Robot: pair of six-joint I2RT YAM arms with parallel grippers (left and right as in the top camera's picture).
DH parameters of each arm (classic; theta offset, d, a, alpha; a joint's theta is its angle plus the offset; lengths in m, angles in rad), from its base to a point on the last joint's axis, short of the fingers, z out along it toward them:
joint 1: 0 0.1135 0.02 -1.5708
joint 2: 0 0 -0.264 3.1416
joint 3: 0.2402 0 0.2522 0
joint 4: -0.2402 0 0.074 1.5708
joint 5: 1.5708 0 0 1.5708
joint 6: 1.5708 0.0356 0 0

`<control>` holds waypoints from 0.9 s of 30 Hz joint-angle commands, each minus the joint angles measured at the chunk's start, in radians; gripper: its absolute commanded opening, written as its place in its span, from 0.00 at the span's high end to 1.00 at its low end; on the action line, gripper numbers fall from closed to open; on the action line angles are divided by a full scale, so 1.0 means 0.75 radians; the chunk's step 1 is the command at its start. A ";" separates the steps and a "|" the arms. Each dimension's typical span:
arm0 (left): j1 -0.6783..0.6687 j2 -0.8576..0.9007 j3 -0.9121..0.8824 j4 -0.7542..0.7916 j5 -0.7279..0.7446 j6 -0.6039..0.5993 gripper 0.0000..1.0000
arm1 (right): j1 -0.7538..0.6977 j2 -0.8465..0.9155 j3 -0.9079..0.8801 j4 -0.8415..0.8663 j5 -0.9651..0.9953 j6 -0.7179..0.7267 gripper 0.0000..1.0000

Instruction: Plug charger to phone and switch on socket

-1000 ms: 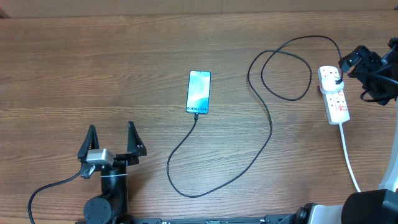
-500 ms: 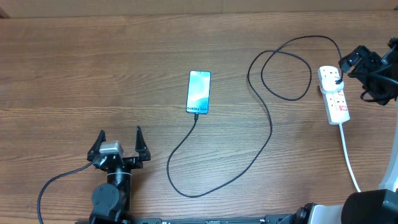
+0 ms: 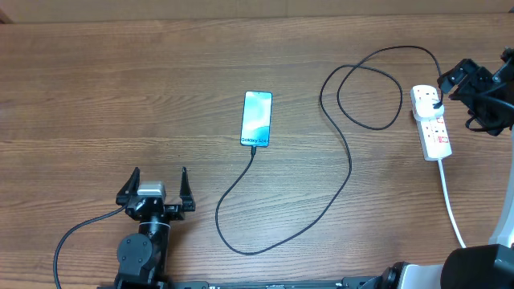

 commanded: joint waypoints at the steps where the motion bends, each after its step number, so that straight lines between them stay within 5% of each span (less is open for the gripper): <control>1: 0.074 -0.016 -0.004 -0.015 0.101 0.027 0.00 | -0.001 -0.003 0.003 0.004 -0.006 0.001 0.00; 27: 0.216 -0.016 -0.004 -0.016 0.191 -0.033 0.00 | -0.002 -0.003 0.003 0.004 -0.006 0.001 0.00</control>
